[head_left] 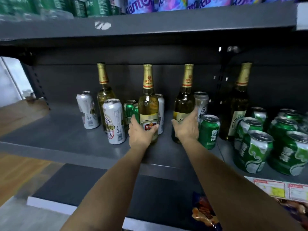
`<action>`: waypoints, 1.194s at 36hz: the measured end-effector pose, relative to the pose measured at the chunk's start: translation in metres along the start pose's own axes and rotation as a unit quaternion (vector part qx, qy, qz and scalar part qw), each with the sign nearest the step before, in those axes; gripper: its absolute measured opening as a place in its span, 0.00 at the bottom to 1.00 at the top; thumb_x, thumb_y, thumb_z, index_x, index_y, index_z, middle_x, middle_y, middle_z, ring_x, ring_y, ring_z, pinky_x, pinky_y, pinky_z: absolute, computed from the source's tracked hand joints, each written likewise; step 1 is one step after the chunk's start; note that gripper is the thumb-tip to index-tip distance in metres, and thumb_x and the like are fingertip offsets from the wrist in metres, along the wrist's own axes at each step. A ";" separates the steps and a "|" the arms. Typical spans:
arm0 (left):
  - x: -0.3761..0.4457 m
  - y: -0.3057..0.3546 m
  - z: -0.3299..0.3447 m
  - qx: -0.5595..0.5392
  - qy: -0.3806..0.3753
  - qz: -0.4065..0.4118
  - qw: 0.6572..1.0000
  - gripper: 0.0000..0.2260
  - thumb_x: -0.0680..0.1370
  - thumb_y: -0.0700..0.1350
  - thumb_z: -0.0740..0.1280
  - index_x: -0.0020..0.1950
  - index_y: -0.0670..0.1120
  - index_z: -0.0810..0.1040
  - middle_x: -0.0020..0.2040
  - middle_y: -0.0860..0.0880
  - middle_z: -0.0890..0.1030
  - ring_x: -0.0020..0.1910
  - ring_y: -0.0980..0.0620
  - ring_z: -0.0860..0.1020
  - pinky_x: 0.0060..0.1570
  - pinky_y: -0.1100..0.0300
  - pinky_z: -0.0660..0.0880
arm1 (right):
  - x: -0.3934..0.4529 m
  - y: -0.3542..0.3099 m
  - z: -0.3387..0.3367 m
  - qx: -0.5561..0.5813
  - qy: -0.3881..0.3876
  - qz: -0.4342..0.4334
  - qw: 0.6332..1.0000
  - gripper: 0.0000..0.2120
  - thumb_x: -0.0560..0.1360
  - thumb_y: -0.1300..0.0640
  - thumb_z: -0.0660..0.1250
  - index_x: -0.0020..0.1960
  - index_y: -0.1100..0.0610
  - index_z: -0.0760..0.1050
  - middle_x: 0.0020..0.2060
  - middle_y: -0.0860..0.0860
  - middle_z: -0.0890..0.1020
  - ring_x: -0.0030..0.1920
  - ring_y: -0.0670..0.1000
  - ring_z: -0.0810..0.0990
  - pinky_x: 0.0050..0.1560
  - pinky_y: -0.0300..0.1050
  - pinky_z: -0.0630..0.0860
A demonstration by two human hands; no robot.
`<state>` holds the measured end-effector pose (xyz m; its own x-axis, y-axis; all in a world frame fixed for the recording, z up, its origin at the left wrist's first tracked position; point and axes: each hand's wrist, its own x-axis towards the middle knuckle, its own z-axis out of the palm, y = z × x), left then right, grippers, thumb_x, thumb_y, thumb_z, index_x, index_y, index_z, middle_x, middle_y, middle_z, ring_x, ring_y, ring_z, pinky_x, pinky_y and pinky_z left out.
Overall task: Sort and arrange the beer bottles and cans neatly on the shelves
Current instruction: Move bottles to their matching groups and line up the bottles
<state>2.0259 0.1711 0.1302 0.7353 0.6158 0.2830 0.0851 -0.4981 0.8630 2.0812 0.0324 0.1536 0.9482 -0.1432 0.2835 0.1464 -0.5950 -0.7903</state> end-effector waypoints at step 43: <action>-0.277 0.101 0.002 -0.054 -0.166 0.052 0.983 0.33 0.67 0.63 0.74 0.60 0.44 0.65 0.57 0.42 0.79 0.56 0.40 0.77 0.44 0.54 0.67 | -0.222 0.082 -0.238 -0.106 0.169 0.055 0.978 0.31 0.68 0.38 0.73 0.56 0.55 0.61 0.51 0.52 0.75 0.53 0.58 0.78 0.41 0.46 0.65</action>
<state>1.8321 -0.0515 0.1381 0.9168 0.3224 0.2356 -0.0610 -0.4699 0.8806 1.8153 -0.1732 0.1551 0.8023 -0.4480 0.3945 -0.0474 -0.7066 -0.7060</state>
